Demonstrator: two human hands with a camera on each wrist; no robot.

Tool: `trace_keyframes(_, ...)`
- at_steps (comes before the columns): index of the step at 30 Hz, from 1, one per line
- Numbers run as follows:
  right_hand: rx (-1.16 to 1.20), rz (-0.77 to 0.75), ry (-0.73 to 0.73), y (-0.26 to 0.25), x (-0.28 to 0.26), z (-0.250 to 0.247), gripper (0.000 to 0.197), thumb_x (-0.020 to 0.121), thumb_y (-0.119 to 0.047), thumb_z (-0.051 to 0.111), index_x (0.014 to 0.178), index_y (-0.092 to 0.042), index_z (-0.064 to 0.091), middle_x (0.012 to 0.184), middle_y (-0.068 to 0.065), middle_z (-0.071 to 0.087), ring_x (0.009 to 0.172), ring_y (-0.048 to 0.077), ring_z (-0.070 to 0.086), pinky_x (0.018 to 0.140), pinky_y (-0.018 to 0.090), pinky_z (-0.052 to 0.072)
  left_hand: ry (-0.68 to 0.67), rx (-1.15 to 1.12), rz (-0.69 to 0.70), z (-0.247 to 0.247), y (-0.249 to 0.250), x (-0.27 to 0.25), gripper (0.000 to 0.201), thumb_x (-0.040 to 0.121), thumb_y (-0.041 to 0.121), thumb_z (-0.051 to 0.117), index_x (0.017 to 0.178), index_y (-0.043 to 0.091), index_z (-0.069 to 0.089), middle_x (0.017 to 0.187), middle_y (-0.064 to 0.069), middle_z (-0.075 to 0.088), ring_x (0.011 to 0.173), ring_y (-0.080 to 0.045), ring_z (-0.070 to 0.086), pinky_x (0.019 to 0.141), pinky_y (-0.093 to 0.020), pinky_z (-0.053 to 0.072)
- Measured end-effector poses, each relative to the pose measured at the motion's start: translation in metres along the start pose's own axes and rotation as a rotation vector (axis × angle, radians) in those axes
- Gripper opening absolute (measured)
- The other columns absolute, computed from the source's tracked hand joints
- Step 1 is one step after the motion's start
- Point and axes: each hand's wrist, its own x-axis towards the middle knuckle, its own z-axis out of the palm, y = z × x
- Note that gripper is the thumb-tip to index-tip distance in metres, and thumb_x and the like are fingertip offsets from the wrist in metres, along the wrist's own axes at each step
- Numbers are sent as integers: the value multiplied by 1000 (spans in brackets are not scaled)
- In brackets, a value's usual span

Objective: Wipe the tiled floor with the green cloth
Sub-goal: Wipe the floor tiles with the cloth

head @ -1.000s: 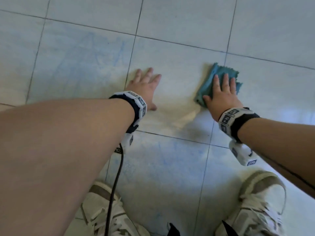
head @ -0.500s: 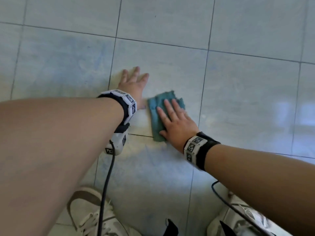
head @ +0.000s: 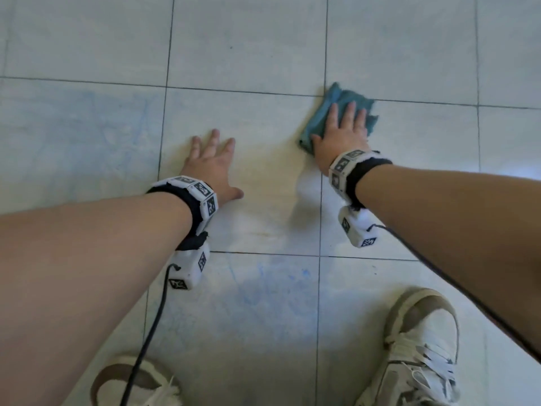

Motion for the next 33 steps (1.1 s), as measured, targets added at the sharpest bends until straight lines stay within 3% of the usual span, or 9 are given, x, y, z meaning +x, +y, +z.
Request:
trace_keyframes(4,-165,-339,-54,-45,-19,6,75,105,-48,32,158,-18,-12,164,15,-18,151,36,-15,122,47,3,-1,-40,-7,-2,1,0,111,81,50,74,157,33,-5,163,5,-23,149,-34,-18,123,-49,7)
trace_keyframes(7,-217,-475,-98,-37,-52,25,76,104,-49,32,158,-20,-12,164,12,-20,151,31,-17,123,44,1,7,-55,1,-4,2,-2,110,81,48,74,157,33,-4,163,5,-22,149,-34,-18,123,-48,6)
trace_keyframes(10,-134,-311,-73,4,-59,29,77,103,-51,32,158,-19,-11,164,10,-20,151,30,-17,123,42,-2,-12,-42,4,-6,2,-1,110,82,49,74,157,33,-6,162,5,-23,149,-35,-18,122,-46,6)
trace_keyframes(12,-81,-136,-32,29,-42,17,76,104,-51,29,159,-17,-11,164,13,-19,151,32,-15,124,43,-3,-13,-31,-3,-7,1,0,111,82,50,73,157,33,-7,162,5,-23,149,-35,-18,122,-46,5)
trace_keyframes(15,-35,-21,-7,38,-13,1,74,104,-49,28,158,-15,-10,164,15,-17,152,35,-12,124,45,2,-22,-29,-4,-9,3,1,112,82,51,73,156,33,-8,162,4,-24,149,-36,-19,122,-46,4)
trace_keyframes(20,-44,-71,37,-14,17,-5,74,105,-49,26,158,-13,-9,164,18,-16,151,38,-12,124,47,4,-20,-25,-1,-9,2,3,111,82,50,73,157,32,-8,162,2,-24,148,-38,-20,122,-46,2)
trace_keyframes(25,-186,-425,-8,-86,5,4,74,104,-51,27,159,-16,-8,165,15,-15,151,35,-13,122,46,0,3,-24,15,-7,3,5,113,80,52,74,157,31,-5,163,1,-21,148,-40,-18,123,-49,5)
trace_keyframes(27,-187,-492,-25,-86,-5,11,75,103,-52,30,159,-18,-6,165,13,-14,152,32,-12,123,44,2,14,-37,10,-7,4,4,113,79,51,75,157,31,-4,163,1,-20,148,-39,-17,123,-49,6)
trace_keyframes(33,-73,-142,21,0,-8,4,76,103,-52,30,159,-18,-7,165,12,-14,152,32,-11,125,43,2,-14,-58,14,-8,0,4,113,81,50,74,156,34,-8,162,5,-24,148,-36,-20,122,-50,7)
